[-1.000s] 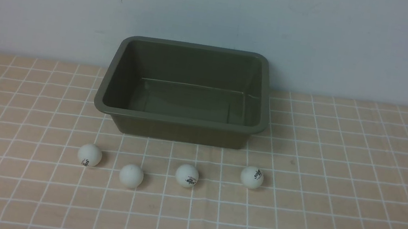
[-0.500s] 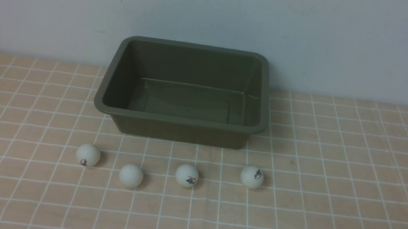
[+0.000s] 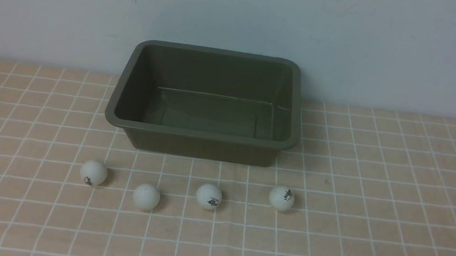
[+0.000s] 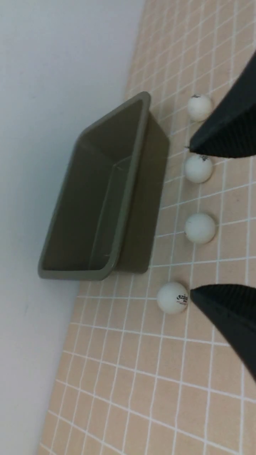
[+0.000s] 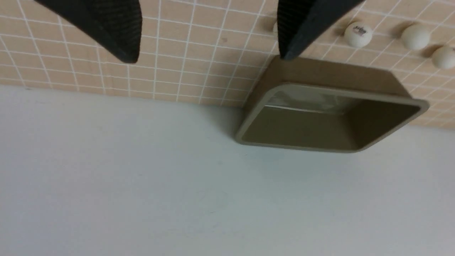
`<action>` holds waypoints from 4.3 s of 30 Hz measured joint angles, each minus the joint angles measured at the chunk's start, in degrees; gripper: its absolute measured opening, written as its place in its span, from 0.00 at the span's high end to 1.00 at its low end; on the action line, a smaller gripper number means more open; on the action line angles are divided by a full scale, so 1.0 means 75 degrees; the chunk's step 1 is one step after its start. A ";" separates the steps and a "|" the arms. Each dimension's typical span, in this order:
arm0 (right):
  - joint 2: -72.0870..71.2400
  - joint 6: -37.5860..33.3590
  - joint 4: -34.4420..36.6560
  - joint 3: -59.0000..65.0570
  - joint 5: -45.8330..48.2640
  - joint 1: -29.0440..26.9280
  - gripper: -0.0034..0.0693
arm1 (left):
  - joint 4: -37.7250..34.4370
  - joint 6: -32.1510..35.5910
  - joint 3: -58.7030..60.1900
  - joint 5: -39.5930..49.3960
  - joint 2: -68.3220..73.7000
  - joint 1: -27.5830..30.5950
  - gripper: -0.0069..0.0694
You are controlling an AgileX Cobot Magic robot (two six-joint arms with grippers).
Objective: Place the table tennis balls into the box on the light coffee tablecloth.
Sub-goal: 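Reach for and grasp a ping pong ball on the table beside the basket, then drop the ball into the bin, then reach for and grasp a ping pong ball on the table beside the basket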
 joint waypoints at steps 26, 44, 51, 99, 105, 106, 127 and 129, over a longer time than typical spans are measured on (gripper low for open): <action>0.2540 -0.4971 0.4163 0.0000 0.0584 0.0000 0.31 | 0.0804 0.4041 -0.4844 0.2093 0.9314 0.0000 0.38; 0.2557 -0.5043 0.3627 0.0000 0.0338 0.0000 0.31 | 0.1431 0.4243 -0.6633 0.1968 1.1663 0.0000 0.44; 0.2557 -0.5043 0.3724 0.0000 0.0294 0.0000 0.31 | 0.1495 0.4243 -0.6697 0.1797 1.2755 0.0000 0.44; 0.2557 -0.5043 0.3754 0.0000 0.0302 0.0000 0.31 | 0.0427 0.4860 -1.1981 0.4300 1.4537 -0.0440 0.23; 0.2557 -0.5043 0.3754 0.0000 0.0302 0.0000 0.31 | 0.1233 0.3446 -1.3113 0.5065 1.3877 -0.0440 0.23; 0.2557 -0.5043 0.3754 0.0000 0.0302 0.0000 0.31 | 0.1312 0.3320 -1.3173 0.5083 1.3710 -0.0440 0.25; 0.2557 -0.5043 0.3735 0.0000 0.0249 0.0000 0.32 | 0.0525 0.2751 -0.7361 0.5047 0.9445 -0.0485 0.60; 0.2557 -0.5043 0.3735 0.0000 0.0249 0.0000 0.32 | 0.0261 0.3139 -0.6753 0.4732 0.9439 -0.0631 0.58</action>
